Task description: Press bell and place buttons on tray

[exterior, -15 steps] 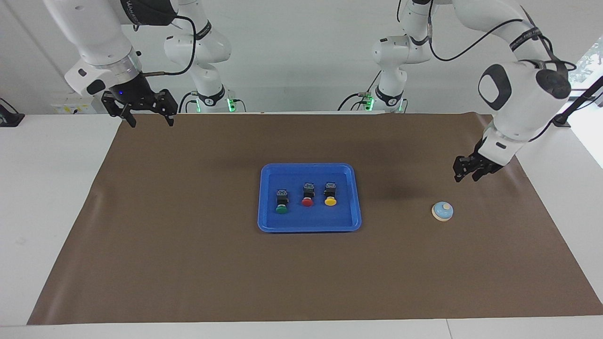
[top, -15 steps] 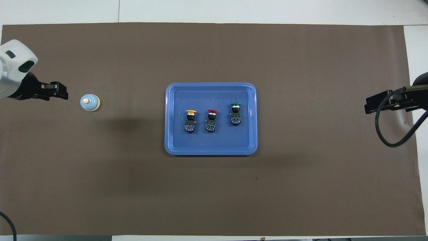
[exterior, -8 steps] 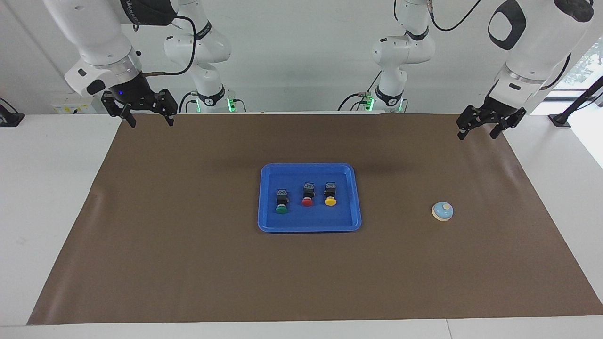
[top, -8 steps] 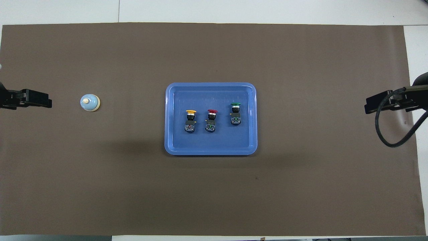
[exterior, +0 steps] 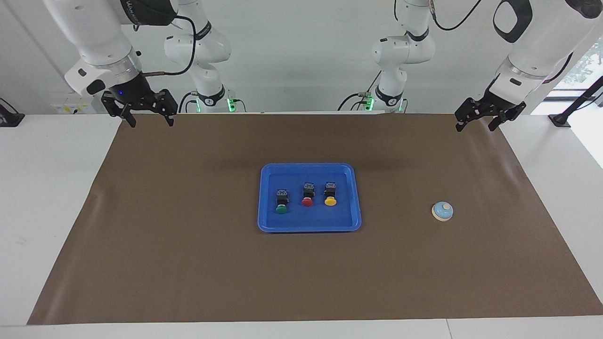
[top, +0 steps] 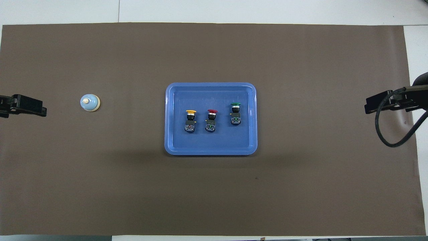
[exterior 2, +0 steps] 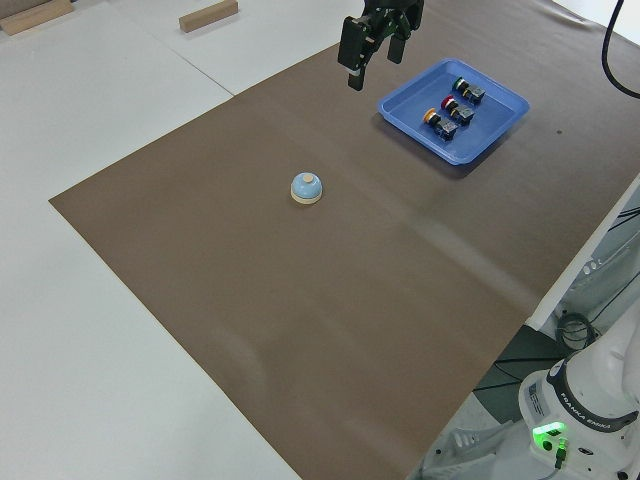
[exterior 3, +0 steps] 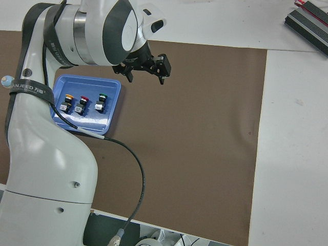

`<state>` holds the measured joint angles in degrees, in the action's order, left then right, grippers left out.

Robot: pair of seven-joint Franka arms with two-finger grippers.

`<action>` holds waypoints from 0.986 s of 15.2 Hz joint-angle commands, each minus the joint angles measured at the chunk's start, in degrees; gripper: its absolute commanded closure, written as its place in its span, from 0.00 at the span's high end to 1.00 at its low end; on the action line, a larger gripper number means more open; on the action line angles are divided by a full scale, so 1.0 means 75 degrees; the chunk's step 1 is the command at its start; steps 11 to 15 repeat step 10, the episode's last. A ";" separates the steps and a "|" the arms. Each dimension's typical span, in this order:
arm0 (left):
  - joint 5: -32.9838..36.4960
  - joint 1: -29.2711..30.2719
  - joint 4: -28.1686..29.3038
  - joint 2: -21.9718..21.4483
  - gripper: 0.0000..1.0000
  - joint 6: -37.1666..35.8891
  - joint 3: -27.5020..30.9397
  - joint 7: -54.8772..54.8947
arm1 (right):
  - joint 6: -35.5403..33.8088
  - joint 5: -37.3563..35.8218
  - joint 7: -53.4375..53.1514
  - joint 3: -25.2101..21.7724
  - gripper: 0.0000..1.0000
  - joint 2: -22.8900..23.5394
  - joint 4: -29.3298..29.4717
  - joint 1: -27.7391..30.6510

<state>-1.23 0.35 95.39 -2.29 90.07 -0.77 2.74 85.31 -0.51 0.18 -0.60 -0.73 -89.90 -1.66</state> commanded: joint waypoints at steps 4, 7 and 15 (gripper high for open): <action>0.0011 -0.0105 -0.0239 0.0071 1.00 -0.0255 0.0033 0.0127 | -0.0090 0.0021 0.0163 0.0116 1.00 -0.0114 -0.0083 0.0187; 0.0000 -0.0105 -0.0239 0.0071 1.00 -0.0290 0.0033 0.0127 | -0.0090 0.0021 0.0163 0.0127 1.00 -0.0114 -0.0083 0.0187; -0.0024 -0.0105 -0.0239 0.0059 1.00 -0.0302 0.0033 0.0127 | -0.0090 0.0009 0.0163 0.0127 1.00 -0.0114 -0.0083 0.0187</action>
